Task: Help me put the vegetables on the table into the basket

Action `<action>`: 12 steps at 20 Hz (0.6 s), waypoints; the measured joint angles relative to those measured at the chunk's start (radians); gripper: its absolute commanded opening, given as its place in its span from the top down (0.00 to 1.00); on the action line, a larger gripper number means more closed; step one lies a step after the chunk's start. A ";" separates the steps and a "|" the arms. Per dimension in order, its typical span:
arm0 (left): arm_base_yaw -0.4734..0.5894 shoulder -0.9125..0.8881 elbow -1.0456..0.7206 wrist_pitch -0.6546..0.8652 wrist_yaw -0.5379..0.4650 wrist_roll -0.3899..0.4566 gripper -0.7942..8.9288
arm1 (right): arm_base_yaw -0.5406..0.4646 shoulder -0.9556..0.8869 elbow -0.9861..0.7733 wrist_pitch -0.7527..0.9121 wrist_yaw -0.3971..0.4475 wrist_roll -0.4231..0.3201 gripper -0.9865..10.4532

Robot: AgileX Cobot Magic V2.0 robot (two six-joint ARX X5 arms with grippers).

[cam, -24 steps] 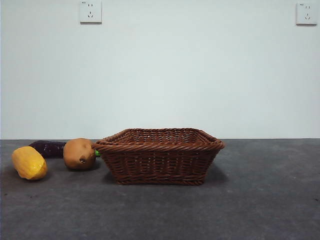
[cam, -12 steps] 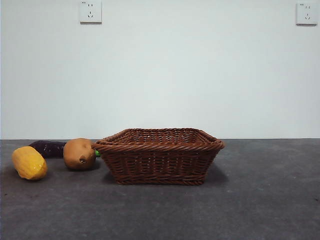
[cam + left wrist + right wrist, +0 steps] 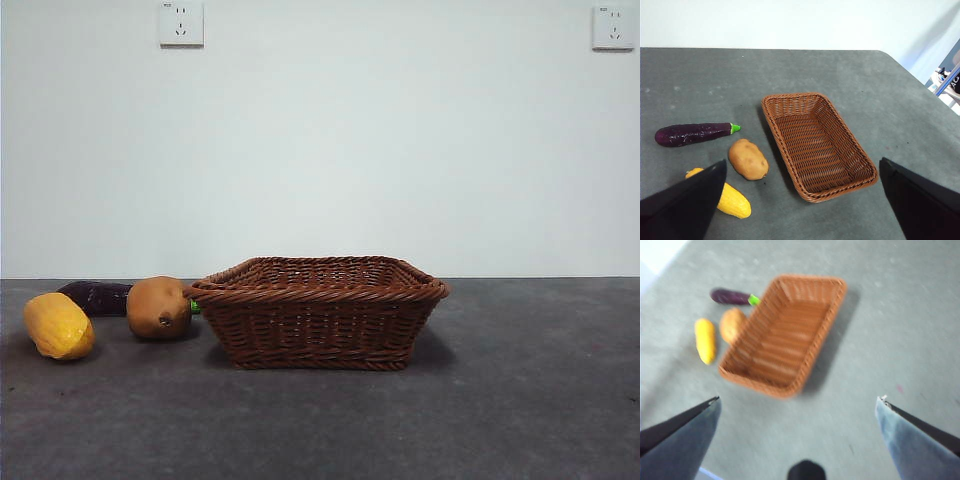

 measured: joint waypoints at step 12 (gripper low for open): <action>0.000 0.027 0.000 0.000 0.000 -0.001 0.30 | 0.246 0.738 0.262 0.288 0.073 0.123 0.37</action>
